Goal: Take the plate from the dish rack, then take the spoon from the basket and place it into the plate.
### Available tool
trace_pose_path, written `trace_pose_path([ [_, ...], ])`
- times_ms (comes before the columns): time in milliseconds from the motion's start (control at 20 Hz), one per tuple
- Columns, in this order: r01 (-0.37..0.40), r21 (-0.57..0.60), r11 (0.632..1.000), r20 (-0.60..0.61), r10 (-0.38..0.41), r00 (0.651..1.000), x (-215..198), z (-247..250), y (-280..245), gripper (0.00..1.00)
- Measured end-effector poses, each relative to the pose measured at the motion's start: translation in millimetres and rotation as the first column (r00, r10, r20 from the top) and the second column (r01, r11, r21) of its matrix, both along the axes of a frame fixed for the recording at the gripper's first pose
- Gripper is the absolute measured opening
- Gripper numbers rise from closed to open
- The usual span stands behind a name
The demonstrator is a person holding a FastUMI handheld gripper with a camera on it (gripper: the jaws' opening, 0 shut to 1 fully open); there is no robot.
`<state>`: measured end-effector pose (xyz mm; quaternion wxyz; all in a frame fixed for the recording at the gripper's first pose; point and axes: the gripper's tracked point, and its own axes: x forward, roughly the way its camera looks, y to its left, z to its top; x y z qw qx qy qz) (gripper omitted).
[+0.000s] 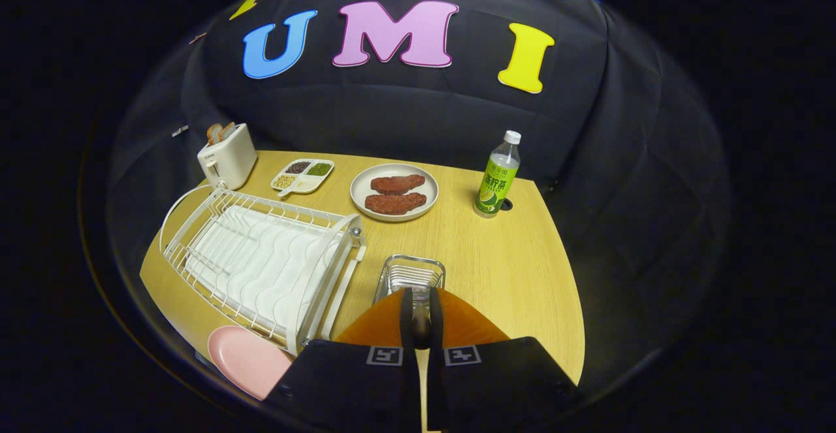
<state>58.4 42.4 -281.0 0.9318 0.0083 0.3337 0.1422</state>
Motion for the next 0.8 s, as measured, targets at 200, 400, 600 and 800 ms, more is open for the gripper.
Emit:
trace_pose_path([
  [200,-0.019,0.01,1.0,0.043,0.018,0.999,-5,32,2,0.08],
  [400,-0.068,0.038,0.997,0.096,0.064,0.993,-30,78,6,0.08],
  [600,-0.172,0.129,0.977,0.088,0.161,0.983,-81,115,38,0.08],
  [800,-0.293,0.22,0.931,0.077,0.283,0.956,-135,120,85,0.08],
])
